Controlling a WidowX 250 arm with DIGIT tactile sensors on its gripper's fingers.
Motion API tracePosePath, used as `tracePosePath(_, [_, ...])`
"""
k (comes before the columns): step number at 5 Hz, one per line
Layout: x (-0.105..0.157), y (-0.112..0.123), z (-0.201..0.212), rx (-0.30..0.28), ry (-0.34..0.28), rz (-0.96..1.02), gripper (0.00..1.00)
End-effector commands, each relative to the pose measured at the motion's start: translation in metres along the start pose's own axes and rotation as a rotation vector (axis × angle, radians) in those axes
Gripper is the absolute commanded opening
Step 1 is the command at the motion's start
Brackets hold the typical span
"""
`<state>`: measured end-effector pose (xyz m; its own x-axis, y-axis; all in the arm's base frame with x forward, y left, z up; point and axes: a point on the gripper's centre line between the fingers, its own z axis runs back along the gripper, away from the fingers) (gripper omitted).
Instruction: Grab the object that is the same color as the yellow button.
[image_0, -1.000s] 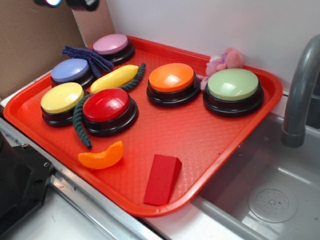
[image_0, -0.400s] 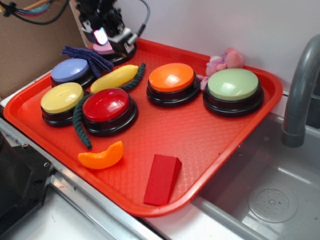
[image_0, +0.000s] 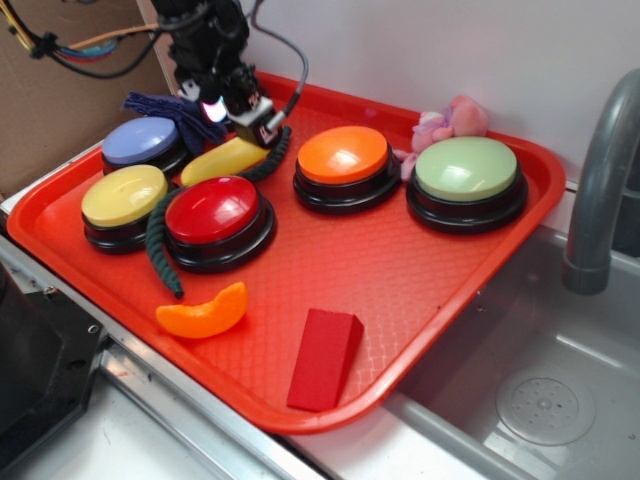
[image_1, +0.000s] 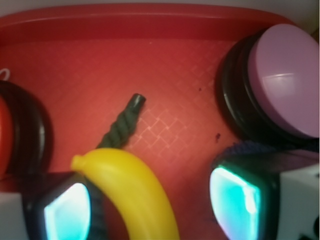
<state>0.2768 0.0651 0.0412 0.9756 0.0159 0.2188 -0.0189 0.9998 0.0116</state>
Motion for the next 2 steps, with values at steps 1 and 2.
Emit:
tracePosePath(1, [-0.0017,0.0055,-0.0094,-0.087,-0.014,-0.071,0.96])
tracePosePath(2, [-0.0038,0.0051,-0.0125,-0.113,0.006,-0.065,0.0])
